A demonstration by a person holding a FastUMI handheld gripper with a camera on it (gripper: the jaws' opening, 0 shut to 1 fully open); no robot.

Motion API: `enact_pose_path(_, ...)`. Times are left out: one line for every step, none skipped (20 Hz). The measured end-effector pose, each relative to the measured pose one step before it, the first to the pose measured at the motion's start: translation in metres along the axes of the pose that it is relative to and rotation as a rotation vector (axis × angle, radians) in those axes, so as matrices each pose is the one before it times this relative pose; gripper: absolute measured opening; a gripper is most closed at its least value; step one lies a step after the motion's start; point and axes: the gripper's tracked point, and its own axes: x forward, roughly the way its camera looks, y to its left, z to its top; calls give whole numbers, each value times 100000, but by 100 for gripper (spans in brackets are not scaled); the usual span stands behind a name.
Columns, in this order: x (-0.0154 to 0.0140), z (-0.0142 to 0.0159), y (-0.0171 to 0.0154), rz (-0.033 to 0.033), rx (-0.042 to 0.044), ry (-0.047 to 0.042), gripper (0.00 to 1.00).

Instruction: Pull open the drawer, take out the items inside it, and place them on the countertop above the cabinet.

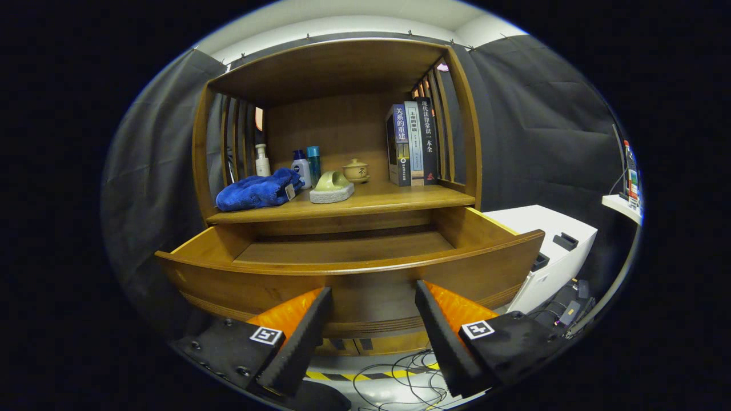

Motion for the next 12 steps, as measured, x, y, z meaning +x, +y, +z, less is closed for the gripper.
enact_pose_path(748,460,131,154,1076,-614,98)
enact_pose_path(546,-130,12,454,-979,1881,98)
enact_pose_path(530,298,58,-133,58,-344,98)
enact_pose_path(707,249,79,-218,-429,51,98)
enact_pose_path(689,138,15,-44,-972,528,98)
enact_pose_path(599,287,-5,-70,-363,-280,98)
enact_pose_path(562,81,58,15,-207,506,98)
enact_pose_path(513,127,26,52,259,228,98)
enact_pose_path(478,250,44,196,366,239,98)
enact_pose_path(637,134,82,173,301,237,98)
enact_pose_path(539,161,48,218,184,85,98)
enact_pose_path(478,123,-7,253,328,154,98)
